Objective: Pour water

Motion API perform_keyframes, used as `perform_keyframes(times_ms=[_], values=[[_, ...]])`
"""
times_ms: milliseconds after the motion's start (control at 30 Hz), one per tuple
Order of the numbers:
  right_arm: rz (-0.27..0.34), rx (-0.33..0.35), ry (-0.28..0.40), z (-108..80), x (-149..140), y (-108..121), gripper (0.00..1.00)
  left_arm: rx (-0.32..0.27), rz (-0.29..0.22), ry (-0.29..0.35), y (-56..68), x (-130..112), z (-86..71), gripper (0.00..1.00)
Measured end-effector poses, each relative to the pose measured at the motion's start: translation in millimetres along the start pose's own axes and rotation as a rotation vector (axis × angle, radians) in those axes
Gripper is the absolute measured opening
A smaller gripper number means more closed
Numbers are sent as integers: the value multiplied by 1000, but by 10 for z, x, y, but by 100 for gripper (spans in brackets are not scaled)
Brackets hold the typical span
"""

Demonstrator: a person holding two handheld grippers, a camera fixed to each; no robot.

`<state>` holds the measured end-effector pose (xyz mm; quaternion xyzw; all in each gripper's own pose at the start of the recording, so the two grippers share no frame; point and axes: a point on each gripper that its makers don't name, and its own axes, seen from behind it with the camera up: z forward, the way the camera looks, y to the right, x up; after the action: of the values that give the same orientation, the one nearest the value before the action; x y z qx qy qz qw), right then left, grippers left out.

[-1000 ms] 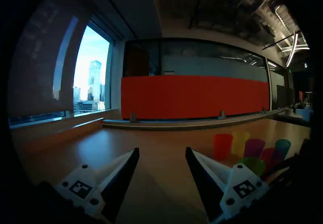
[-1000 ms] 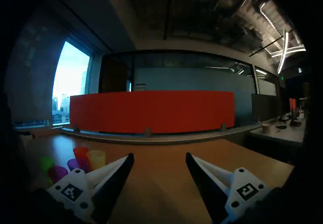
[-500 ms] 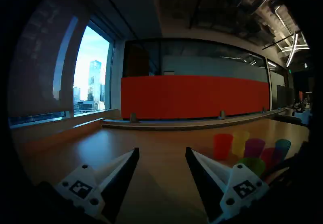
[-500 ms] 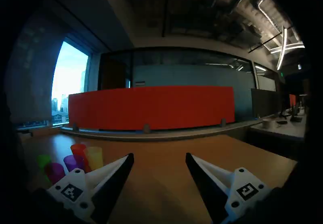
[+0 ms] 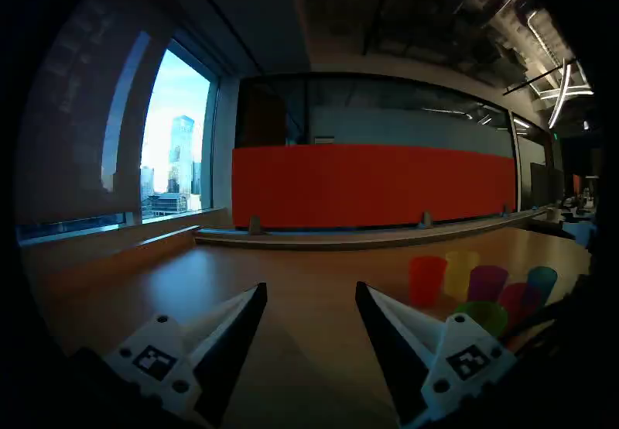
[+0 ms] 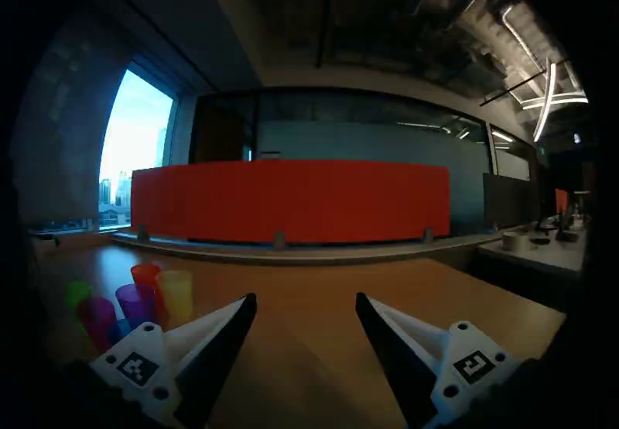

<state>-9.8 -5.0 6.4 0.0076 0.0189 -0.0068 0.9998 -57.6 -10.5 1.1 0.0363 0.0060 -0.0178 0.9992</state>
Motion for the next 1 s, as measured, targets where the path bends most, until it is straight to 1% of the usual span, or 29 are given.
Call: perform_keyframes(times_ms=[1000], values=[[2, -4, -10, 9, -30, 19, 99, 0, 0, 0, -1, 2, -4, 84]])
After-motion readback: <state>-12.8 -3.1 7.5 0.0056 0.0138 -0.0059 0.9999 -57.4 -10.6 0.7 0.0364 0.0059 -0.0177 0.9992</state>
